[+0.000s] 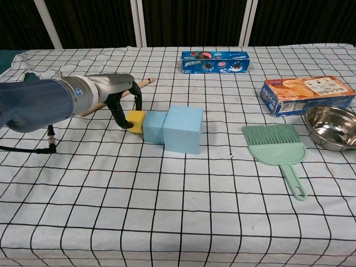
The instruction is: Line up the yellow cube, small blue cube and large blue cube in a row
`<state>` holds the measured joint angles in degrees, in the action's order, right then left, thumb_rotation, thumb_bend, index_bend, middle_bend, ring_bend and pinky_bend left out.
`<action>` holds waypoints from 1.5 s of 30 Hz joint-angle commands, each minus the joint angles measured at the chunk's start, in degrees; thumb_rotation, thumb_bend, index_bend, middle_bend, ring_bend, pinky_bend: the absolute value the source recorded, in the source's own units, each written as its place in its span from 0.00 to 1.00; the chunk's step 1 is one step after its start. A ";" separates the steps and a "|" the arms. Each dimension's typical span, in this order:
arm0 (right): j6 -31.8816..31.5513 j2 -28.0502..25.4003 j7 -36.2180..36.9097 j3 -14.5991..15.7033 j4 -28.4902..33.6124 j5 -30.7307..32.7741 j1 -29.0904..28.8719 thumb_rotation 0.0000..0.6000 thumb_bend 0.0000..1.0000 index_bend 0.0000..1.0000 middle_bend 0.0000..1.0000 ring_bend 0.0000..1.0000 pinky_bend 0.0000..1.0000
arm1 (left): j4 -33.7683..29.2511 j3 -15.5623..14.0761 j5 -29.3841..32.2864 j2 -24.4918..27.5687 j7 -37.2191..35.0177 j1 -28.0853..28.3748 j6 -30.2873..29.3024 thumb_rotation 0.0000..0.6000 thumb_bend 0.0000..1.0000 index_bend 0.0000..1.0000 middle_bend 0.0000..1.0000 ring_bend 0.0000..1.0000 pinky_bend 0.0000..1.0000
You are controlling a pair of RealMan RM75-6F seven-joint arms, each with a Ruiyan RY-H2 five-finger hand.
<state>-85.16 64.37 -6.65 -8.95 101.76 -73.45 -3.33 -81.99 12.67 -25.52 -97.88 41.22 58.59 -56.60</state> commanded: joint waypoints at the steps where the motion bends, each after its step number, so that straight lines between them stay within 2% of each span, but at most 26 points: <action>1: -0.03 -0.02 0.07 -0.01 -0.02 0.01 0.02 1.00 0.19 0.10 0.05 0.19 0.12 | 0.22 0.08 -0.07 -0.26 -0.21 0.09 0.23 1.00 0.32 0.48 0.09 0.00 0.00; 27: 0.13 -0.18 0.37 0.01 -0.05 0.02 0.06 1.00 0.19 0.10 0.05 0.19 0.12 | 1.89 0.09 1.96 -2.11 1.39 1.43 0.60 1.00 0.27 0.42 0.09 0.00 0.00; 38: 0.20 -0.27 0.39 0.00 -0.01 0.16 0.08 1.00 0.19 0.10 0.05 0.19 0.12 | 1.46 0.04 1.72 -2.00 1.70 1.57 0.31 1.00 0.23 0.18 0.07 0.00 0.00; 45: 0.08 -0.44 0.46 -0.02 0.23 0.20 0.19 1.00 0.19 0.10 0.05 0.19 0.12 | -1.01 -0.69 0.87 0.18 1.91 0.74 -0.97 1.00 0.23 0.16 0.07 0.00 0.00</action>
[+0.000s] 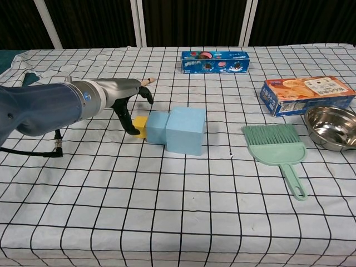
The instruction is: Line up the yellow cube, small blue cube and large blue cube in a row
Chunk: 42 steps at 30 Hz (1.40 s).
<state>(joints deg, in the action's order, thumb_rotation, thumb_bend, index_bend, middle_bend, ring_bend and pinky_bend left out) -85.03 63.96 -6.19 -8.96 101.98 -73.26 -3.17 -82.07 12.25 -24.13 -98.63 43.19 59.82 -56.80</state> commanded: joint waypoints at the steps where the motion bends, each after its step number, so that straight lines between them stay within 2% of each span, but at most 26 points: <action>1: -0.05 -0.04 0.00 -0.01 0.03 0.04 0.05 1.00 0.19 0.10 0.05 0.19 0.12 | -1.59 -0.48 -0.91 1.56 -0.19 -0.83 -1.14 1.00 0.23 0.16 0.07 0.00 0.00; 5: -0.19 -0.12 0.01 -0.01 0.10 -0.04 0.11 1.00 0.19 0.10 0.05 0.19 0.12 | -5.68 -1.89 -3.95 5.10 -1.49 -3.11 -3.31 1.00 0.23 0.16 0.07 0.00 0.00; 10: -0.08 -0.03 -0.32 0.05 -0.06 0.10 0.08 1.00 0.19 0.10 0.05 0.19 0.12 | -13.65 -5.61 -10.85 12.59 -3.92 -8.27 -8.70 1.00 0.23 0.16 0.07 0.00 0.00; 15: -0.25 0.38 -1.28 -0.09 -0.30 0.60 0.02 1.00 0.19 0.10 0.05 0.19 0.12 | -23.21 -11.82 -23.95 22.38 -9.83 -17.53 -19.66 1.00 0.23 0.16 0.07 0.00 0.00; 17: -0.28 0.65 -2.04 -0.06 -0.35 0.76 -0.05 1.00 0.19 0.10 0.05 0.19 0.12 | -25.86 -15.57 -30.66 26.57 -14.13 -23.10 -25.78 1.00 0.21 0.14 0.07 0.00 0.00; 20: -0.19 1.09 -3.21 0.06 -0.30 0.90 -0.23 1.00 0.19 0.10 0.05 0.19 0.12 | -26.10 -19.77 -37.37 30.71 -20.15 -29.21 -30.45 1.00 0.17 0.13 0.07 0.00 0.00; 25: -0.05 1.93 -4.95 0.36 -0.51 0.57 -0.64 1.00 0.19 0.10 0.04 0.18 0.12 | -22.94 -23.03 -45.38 34.17 -31.27 -36.87 -35.26 1.00 0.17 0.12 0.06 0.00 0.00; 31: 0.25 2.87 -6.56 0.93 -0.34 -0.08 -1.04 1.00 0.19 0.10 0.02 0.17 0.12 | -16.09 -24.36 -53.56 33.72 -40.65 -44.63 -42.12 1.00 0.15 0.11 0.06 0.00 0.00; 36: 0.38 3.34 -7.90 1.33 0.07 -0.57 -1.29 1.00 0.19 0.10 0.02 0.17 0.12 | -13.18 -24.03 -55.30 34.56 -46.25 -46.72 -40.38 1.00 0.15 0.10 0.06 0.00 0.00; 42: -0.25 3.52 -8.75 1.50 0.66 -1.03 -1.16 1.00 0.19 0.10 0.02 0.17 0.12 | -11.36 -22.09 -56.62 35.07 -48.69 -47.81 -39.21 1.00 0.15 0.10 0.06 0.00 0.00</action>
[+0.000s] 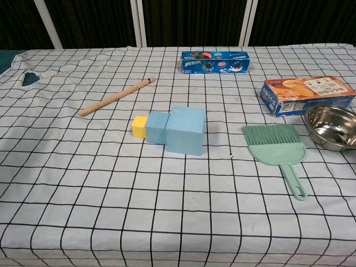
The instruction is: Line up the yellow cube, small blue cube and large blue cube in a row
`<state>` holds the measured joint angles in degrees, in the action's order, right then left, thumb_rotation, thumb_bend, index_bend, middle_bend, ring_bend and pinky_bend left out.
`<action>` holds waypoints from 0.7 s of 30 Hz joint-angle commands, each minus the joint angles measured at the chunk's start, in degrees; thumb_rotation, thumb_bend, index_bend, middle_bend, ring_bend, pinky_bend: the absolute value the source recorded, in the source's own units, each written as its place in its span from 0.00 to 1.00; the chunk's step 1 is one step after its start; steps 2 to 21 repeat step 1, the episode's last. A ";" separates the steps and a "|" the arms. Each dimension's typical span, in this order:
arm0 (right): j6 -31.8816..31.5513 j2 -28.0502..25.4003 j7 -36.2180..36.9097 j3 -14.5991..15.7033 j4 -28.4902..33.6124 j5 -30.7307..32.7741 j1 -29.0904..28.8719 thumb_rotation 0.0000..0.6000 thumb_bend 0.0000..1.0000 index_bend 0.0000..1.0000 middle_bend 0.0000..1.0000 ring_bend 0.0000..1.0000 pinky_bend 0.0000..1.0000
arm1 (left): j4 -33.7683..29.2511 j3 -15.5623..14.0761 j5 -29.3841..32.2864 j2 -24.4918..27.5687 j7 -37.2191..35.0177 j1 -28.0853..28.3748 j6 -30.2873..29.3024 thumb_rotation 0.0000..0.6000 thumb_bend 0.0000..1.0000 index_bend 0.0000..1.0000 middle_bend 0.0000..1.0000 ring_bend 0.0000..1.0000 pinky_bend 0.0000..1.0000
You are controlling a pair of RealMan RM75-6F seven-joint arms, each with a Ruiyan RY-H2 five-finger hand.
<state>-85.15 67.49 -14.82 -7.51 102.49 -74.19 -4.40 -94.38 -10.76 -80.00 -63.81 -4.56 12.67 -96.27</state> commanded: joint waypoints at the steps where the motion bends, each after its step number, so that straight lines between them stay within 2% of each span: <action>1: -0.27 -0.06 -0.12 0.06 0.29 -0.13 0.14 1.00 0.19 0.10 0.02 0.17 0.12 | 1.11 1.34 -0.77 0.30 -0.90 -0.93 0.58 1.00 0.15 0.10 0.06 0.00 0.00; 21: -0.27 -0.06 -0.12 0.06 0.29 -0.13 0.14 1.00 0.19 0.10 0.02 0.17 0.12 | 1.11 1.34 -0.77 0.30 -0.90 -0.93 0.58 1.00 0.15 0.10 0.06 0.00 0.00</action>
